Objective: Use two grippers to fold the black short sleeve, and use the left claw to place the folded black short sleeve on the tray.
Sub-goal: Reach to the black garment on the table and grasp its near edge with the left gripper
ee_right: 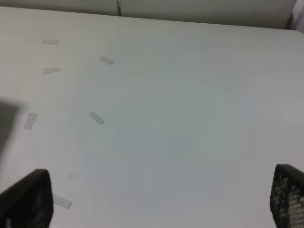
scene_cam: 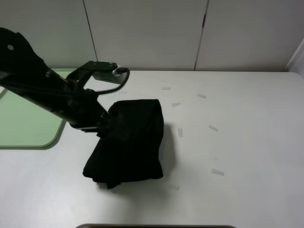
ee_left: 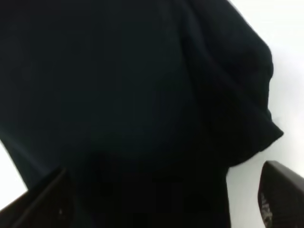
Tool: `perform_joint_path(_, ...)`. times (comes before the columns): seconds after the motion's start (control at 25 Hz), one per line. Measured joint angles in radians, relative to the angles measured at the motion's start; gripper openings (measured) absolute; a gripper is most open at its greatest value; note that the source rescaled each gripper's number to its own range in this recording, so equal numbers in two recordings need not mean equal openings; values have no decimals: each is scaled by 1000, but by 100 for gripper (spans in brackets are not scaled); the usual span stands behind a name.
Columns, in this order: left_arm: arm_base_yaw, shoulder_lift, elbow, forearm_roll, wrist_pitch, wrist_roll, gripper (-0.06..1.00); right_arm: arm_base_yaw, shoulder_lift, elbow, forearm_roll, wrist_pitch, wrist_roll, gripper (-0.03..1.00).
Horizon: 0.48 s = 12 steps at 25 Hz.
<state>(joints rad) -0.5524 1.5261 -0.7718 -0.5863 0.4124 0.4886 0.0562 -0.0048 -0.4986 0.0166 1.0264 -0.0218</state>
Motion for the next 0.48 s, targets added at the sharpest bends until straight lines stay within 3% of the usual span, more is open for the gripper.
perform_joint_path(0.2,157,0,5,-119,130,60,78,0,0,0,0,0,0,98)
perform_joint_path(0.24,157,0,5,-119,130,60,78,0,0,0,0,0,0,98)
perform_joint_path(0.48,284,0,52,-360,154,286,78,0,0,0,0,0,0,98)
